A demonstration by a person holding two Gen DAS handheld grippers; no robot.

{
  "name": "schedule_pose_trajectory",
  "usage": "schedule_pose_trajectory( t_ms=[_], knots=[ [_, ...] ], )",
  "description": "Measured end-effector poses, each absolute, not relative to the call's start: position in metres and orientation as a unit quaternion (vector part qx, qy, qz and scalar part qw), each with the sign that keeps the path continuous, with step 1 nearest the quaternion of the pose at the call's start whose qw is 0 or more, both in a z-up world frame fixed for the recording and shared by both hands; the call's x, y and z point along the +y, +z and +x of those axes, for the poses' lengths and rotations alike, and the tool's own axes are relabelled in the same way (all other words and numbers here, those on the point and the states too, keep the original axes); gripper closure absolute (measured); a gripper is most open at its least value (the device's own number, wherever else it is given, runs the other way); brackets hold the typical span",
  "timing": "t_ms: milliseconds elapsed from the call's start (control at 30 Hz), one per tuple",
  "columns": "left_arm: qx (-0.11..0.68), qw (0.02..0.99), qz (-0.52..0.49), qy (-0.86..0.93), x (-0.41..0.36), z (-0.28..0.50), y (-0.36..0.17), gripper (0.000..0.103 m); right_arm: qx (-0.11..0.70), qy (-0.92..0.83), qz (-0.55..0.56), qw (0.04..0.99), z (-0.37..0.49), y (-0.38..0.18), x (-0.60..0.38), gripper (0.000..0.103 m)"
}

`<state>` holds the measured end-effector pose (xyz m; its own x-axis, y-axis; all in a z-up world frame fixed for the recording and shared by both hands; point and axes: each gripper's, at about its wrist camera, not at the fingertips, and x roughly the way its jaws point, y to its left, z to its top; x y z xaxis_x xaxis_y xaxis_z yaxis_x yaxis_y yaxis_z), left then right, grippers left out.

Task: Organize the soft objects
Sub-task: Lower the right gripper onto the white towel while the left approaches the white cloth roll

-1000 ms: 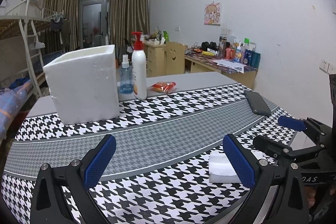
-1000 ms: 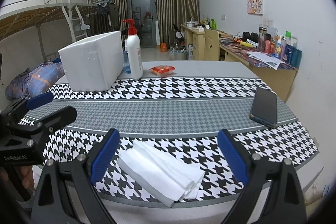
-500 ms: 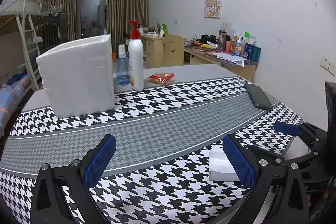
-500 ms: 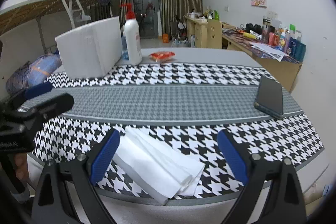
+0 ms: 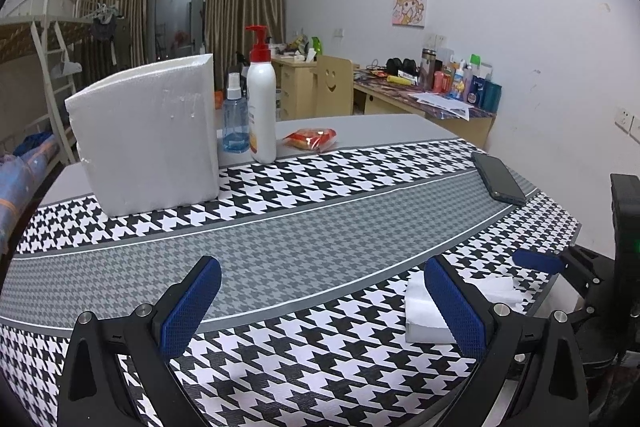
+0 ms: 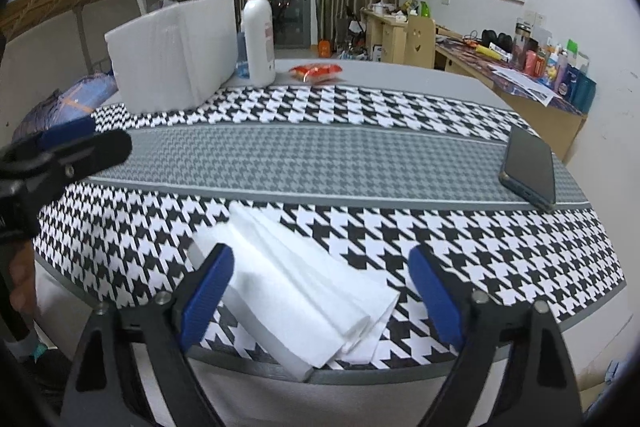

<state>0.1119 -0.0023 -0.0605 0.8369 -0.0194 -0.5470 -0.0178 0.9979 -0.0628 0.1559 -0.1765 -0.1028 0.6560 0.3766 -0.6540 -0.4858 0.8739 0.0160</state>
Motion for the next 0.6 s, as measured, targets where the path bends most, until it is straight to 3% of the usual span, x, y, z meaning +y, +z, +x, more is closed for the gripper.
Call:
schedule_pose_trajectory(
  t_ms=[200, 433, 600],
  knots=[
    [0.288, 0.957, -0.031, -0.002, -0.003, 0.113, -0.062, 0.001, 0.354, 0.238, -0.098, 0.899, 0.163, -0.108, -0.178, 0.02],
    [0.305, 0.952, -0.035, -0.013, -0.007, 0.114, -0.069, 0.001, 0.368, 0.246, -0.147, 0.884, 0.174, -0.111, -0.176, 0.034],
    [0.315, 0.948, -0.033, -0.016, -0.012, 0.115, -0.075, 0.001, 0.378, 0.264, -0.162, 0.873, 0.177, -0.115, -0.177, 0.035]
  ],
)
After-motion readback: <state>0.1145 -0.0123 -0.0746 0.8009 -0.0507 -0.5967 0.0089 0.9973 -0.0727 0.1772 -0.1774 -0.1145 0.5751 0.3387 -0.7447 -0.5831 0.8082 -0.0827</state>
